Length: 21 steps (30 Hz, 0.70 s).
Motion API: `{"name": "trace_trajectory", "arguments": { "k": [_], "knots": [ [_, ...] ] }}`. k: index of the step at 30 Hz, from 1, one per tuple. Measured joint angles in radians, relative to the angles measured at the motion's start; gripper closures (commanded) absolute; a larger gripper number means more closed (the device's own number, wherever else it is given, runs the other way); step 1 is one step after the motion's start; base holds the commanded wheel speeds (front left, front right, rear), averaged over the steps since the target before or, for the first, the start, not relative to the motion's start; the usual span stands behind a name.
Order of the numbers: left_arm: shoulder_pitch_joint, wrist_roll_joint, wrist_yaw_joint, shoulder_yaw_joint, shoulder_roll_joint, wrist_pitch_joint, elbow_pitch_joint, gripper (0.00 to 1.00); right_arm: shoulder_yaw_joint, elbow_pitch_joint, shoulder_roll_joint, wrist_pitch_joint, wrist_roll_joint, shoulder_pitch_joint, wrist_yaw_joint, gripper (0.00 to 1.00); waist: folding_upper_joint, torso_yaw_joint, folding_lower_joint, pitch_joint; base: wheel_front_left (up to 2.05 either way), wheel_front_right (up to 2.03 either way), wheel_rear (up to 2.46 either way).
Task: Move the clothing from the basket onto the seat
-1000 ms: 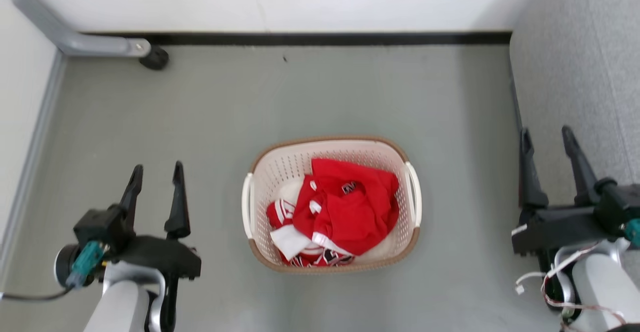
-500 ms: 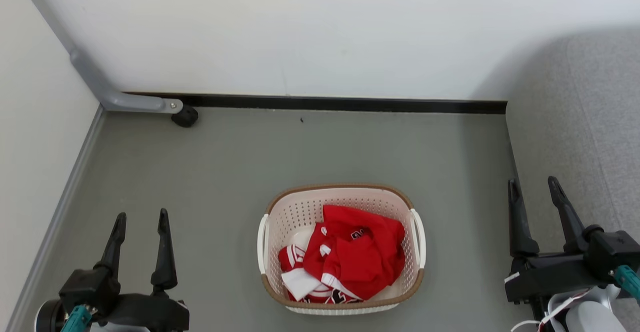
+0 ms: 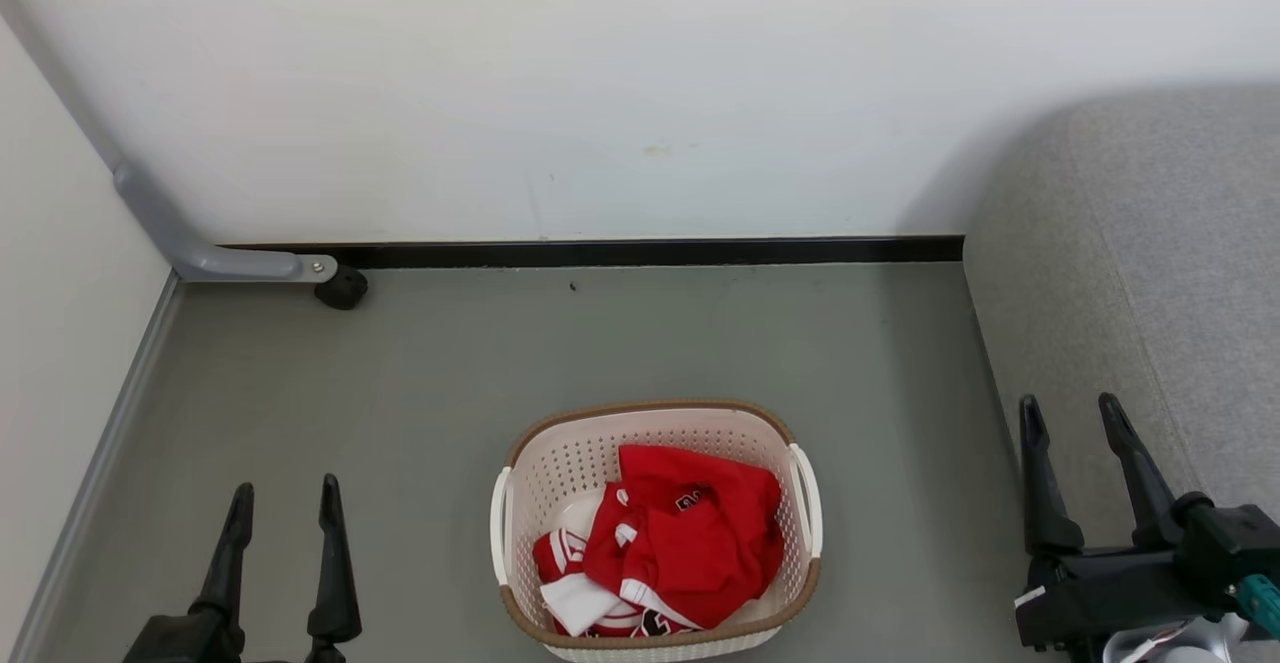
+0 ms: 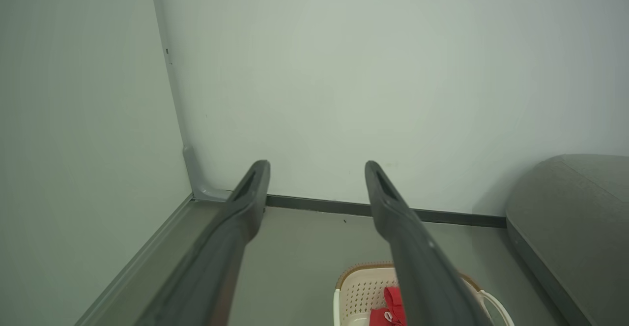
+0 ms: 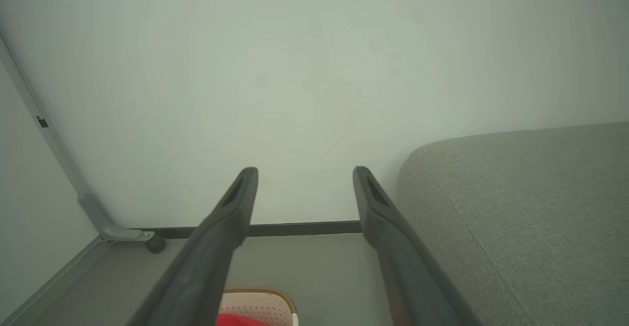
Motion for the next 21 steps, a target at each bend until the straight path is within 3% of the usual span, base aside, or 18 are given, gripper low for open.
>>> {"name": "trace_trajectory", "arguments": {
  "k": [21],
  "knots": [
    [0.013, 0.003, -0.021, -0.051, -0.037, 0.0, -0.049, 0.0, 0.004, -0.08, 0.002, 0.024, -0.002, 0.007, -0.01, 0.0, 0.0, -0.017, 0.0001, 0.062, 0.0, 0.0, 0.0]
  ]
}}
